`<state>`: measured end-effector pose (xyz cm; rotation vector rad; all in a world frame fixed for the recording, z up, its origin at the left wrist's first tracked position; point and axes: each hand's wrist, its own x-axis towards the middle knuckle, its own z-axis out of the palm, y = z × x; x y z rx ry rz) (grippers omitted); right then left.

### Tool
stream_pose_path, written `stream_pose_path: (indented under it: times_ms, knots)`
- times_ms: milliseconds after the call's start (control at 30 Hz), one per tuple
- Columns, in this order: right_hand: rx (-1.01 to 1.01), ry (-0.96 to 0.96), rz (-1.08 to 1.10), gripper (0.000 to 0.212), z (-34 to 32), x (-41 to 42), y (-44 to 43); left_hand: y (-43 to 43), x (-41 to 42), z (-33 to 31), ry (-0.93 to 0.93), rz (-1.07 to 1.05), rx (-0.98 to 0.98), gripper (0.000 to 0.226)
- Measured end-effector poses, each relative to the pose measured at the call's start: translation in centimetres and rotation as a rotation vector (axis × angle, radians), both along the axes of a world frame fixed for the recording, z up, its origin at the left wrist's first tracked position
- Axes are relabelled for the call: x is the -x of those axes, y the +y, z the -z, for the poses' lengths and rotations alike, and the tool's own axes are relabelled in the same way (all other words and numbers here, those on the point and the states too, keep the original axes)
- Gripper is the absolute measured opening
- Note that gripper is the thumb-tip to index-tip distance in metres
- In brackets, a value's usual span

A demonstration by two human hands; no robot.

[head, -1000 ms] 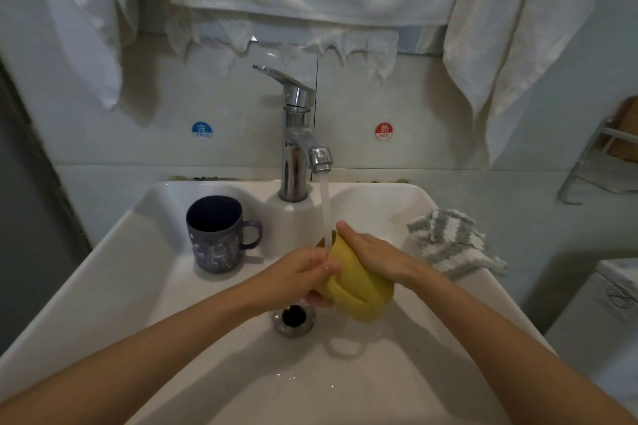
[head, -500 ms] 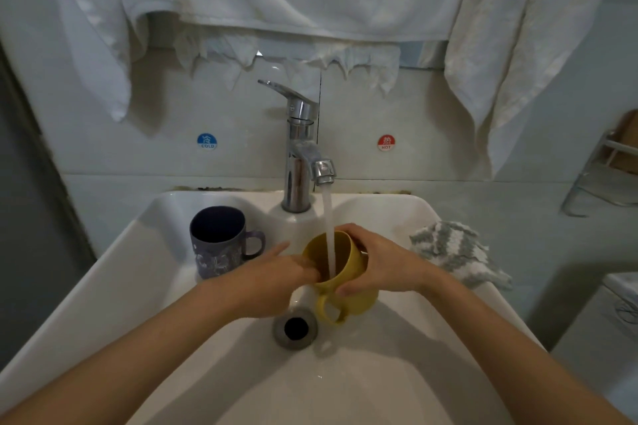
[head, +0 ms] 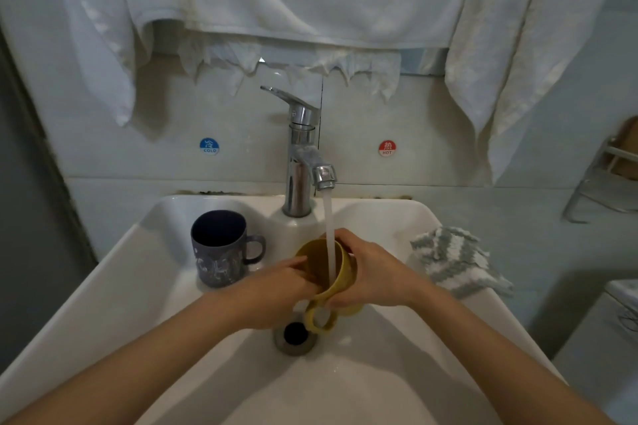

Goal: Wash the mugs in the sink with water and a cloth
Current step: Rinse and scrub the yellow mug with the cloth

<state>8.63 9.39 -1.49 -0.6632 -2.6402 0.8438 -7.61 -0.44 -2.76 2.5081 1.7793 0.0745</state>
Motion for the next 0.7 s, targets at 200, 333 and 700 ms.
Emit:
stream_pose_path:
  times_ms: [200, 333, 700]
  knots:
    - [-0.012, 0.060, 0.023, 0.083, -0.2, 0.3, -0.5, 0.2, -0.8, -0.4, 0.125, -0.059, -0.059, 0.039]
    - [-0.051, 0.035, 0.013, 0.085, 0.4, 0.7, -1.0, -0.8, -3.1, -2.5, -0.943, -0.212, 0.387, 0.030]
    - [-0.023, -0.006, 0.003, 0.088, 0.4, 0.8, -1.0, -0.8, -1.5, -1.1, 0.007, -0.144, 0.226, 0.027]
